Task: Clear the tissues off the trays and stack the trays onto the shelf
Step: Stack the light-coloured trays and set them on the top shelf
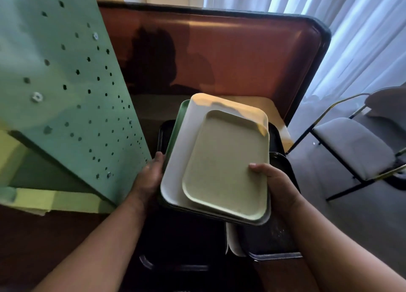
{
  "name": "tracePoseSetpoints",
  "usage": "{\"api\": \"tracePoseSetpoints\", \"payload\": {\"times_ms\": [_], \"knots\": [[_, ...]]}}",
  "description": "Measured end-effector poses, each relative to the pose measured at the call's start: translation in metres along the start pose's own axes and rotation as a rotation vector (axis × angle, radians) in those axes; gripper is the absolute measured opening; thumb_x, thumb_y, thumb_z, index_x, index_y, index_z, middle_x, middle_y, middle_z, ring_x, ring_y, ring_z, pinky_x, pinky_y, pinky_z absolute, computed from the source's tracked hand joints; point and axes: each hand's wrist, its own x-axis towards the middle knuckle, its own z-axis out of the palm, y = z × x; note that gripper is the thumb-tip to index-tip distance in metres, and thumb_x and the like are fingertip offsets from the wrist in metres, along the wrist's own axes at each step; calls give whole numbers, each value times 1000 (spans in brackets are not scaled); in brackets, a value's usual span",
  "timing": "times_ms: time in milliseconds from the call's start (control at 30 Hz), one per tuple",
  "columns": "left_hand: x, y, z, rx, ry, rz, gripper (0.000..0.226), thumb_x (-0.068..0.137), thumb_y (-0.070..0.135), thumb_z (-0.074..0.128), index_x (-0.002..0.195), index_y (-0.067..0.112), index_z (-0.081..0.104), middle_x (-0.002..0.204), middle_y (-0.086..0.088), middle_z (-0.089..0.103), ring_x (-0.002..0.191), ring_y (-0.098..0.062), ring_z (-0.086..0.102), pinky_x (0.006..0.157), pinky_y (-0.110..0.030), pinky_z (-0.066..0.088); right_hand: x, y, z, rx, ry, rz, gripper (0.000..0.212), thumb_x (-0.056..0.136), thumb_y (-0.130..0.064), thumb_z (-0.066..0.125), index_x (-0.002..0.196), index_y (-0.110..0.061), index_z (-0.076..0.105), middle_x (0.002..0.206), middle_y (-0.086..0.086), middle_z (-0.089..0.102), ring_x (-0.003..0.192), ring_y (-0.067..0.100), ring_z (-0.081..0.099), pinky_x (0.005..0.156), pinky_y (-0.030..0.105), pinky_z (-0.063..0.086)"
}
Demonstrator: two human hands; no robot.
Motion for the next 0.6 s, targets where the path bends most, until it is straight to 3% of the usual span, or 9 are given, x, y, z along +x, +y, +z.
{"api": "tracePoseSetpoints", "payload": {"times_ms": [100, 167, 233, 300, 367, 467, 600], "knots": [[-15, 14, -2, -111, -293, -120, 60, 102, 54, 34, 105, 9, 72, 85, -12, 79, 72, -23, 77, 54, -27, 58, -10, 7, 1, 31, -19, 31, 74, 71, -22, 72, 139, 2, 56, 136, 34, 61, 107, 46, 66, 81, 50, 62], [-21, 20, -3, -116, -410, -104, 58, 102, 53, 30, 114, 12, 69, 97, -13, 79, 83, -24, 77, 60, -28, 60, -14, 13, 3, 48, -35, 8, 71, 73, -16, 71, 140, 2, 55, 132, 34, 64, 99, 44, 68, 74, 50, 64], [-24, 24, -8, -115, -489, -116, 53, 100, 50, 38, 124, 13, 66, 114, -18, 75, 97, -30, 75, 75, -36, 62, -19, 15, 5, 44, -56, -28, 60, 80, -14, 65, 138, 1, 56, 118, 31, 68, 87, 41, 72, 66, 47, 64], [-31, 28, -13, -85, -564, -153, 51, 94, 46, 49, 127, 11, 65, 119, -20, 72, 101, -34, 73, 83, -42, 60, -24, 14, 5, 13, -50, -68, 61, 79, -14, 67, 138, -2, 56, 114, 28, 69, 86, 40, 71, 69, 48, 64], [-37, 33, -15, -40, -575, -122, 48, 89, 41, 56, 125, 11, 66, 117, -20, 73, 99, -36, 73, 82, -43, 58, -29, 11, 6, -59, -26, -103, 63, 76, -17, 70, 136, -5, 59, 117, 27, 70, 91, 40, 70, 76, 47, 63], [-44, 43, -14, -37, -573, -45, 48, 86, 34, 61, 126, 8, 65, 113, -21, 74, 96, -38, 74, 77, -42, 58, -38, -5, 9, -149, -8, -102, 38, 89, -17, 68, 123, -1, 64, 111, 24, 73, 85, 32, 73, 70, 38, 62], [-53, 64, -9, -57, -614, -20, 35, 89, 26, 61, 116, 4, 70, 103, -22, 75, 83, -35, 75, 67, -38, 61, -53, -34, 14, -79, -97, -55, 30, 94, -13, 57, 118, 4, 65, 94, 21, 72, 70, 30, 72, 66, 41, 64]]}}
